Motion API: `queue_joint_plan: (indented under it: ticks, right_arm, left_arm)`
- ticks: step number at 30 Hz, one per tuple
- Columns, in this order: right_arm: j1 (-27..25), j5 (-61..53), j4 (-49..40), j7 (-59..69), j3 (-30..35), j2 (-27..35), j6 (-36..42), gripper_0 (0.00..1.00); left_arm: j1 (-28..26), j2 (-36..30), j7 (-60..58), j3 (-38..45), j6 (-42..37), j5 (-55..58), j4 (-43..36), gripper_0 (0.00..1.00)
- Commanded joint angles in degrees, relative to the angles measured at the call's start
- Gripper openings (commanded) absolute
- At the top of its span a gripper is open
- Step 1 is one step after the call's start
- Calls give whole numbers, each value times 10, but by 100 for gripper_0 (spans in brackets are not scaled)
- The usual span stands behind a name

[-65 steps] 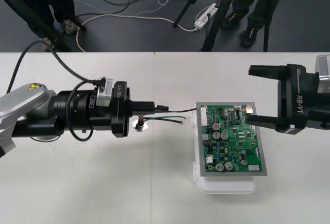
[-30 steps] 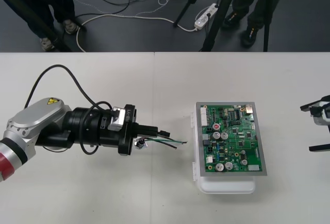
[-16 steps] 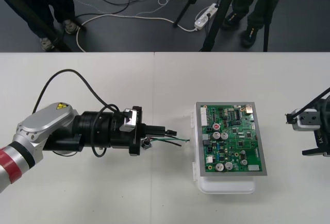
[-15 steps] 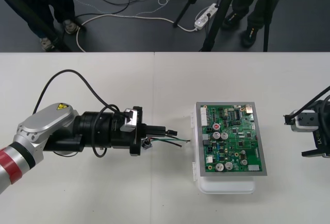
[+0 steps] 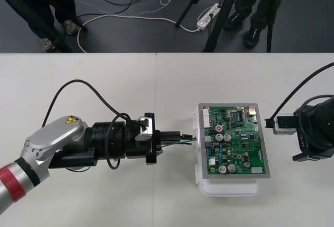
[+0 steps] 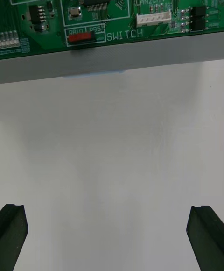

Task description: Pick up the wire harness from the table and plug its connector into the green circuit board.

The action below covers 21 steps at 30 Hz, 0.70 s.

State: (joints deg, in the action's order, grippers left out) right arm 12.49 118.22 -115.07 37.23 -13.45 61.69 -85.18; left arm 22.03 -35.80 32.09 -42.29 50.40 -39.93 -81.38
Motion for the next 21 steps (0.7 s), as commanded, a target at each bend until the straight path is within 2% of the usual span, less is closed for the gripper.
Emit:
queue_joint_plan:
  ticks: [1,11,21]
  right_arm:
    - [51,51,-8,13,-50,-4,-14,100]
    - [69,90,-24,7,-69,-51,-23,100]
    - [69,105,-59,8,-69,-63,-48,100]
  left_arm:
    - [-18,17,-10,-9,-39,-12,-27,0]
    - [-25,40,-9,-9,-43,-38,-26,0]
    - [-26,54,0,-9,-43,-52,-27,0]
